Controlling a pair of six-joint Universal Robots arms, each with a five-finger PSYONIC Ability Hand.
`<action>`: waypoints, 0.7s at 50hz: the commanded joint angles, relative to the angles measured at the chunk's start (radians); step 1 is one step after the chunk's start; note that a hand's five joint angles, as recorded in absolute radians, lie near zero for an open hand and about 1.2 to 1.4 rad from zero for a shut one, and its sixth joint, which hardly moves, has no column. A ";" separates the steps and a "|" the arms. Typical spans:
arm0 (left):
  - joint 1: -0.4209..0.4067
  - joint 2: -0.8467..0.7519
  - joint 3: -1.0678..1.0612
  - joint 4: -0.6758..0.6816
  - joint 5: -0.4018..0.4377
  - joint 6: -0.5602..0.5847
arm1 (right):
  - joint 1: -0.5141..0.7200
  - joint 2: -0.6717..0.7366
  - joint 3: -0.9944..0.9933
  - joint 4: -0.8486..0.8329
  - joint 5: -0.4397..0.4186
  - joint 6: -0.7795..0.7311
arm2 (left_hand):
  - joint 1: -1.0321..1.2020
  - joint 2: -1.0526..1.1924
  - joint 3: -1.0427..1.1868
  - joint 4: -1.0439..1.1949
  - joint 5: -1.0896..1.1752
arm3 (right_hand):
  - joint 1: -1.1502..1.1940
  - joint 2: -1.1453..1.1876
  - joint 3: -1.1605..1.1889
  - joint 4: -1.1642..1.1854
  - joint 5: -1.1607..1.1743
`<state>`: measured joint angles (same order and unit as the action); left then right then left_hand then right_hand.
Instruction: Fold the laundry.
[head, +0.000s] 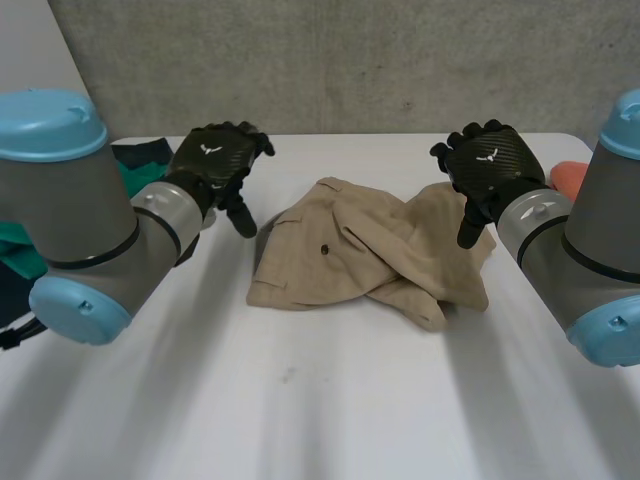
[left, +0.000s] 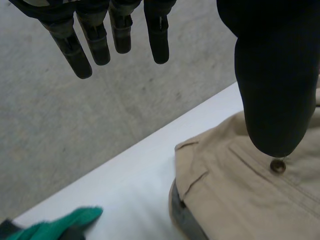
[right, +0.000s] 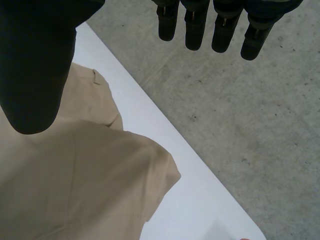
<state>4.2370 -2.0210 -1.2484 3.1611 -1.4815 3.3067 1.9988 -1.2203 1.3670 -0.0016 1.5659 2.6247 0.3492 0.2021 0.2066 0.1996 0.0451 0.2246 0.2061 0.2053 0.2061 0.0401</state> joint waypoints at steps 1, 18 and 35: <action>-0.026 -0.111 0.150 -0.038 0.093 0.045 | -0.008 0.001 -0.017 0.098 -0.003 -0.028 | -0.175 -0.028 -0.032 -0.025 -0.045 | -0.050 -0.032 -0.031 -0.032 -0.040; -0.126 -0.620 0.621 -0.096 0.139 0.255 | -0.068 0.004 0.096 0.081 -0.032 -0.026 | 0.115 0.263 0.258 0.265 0.245 | -0.050 -0.032 -0.031 -0.032 -0.040; -0.026 -0.279 0.578 0.453 -0.096 0.228 | -0.061 0.004 0.092 0.063 -0.029 -0.091 | 1.047 1.194 1.190 1.197 1.177 | -0.050 -0.032 -0.031 -0.032 -0.040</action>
<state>4.1936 -2.4154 -0.6711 3.4406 -1.6992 3.5685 1.9262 -1.2161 1.4595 0.0599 1.5338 2.5291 1.1433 1.1772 1.1419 1.1962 0.9436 0.2246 0.2061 0.2053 0.2061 0.0404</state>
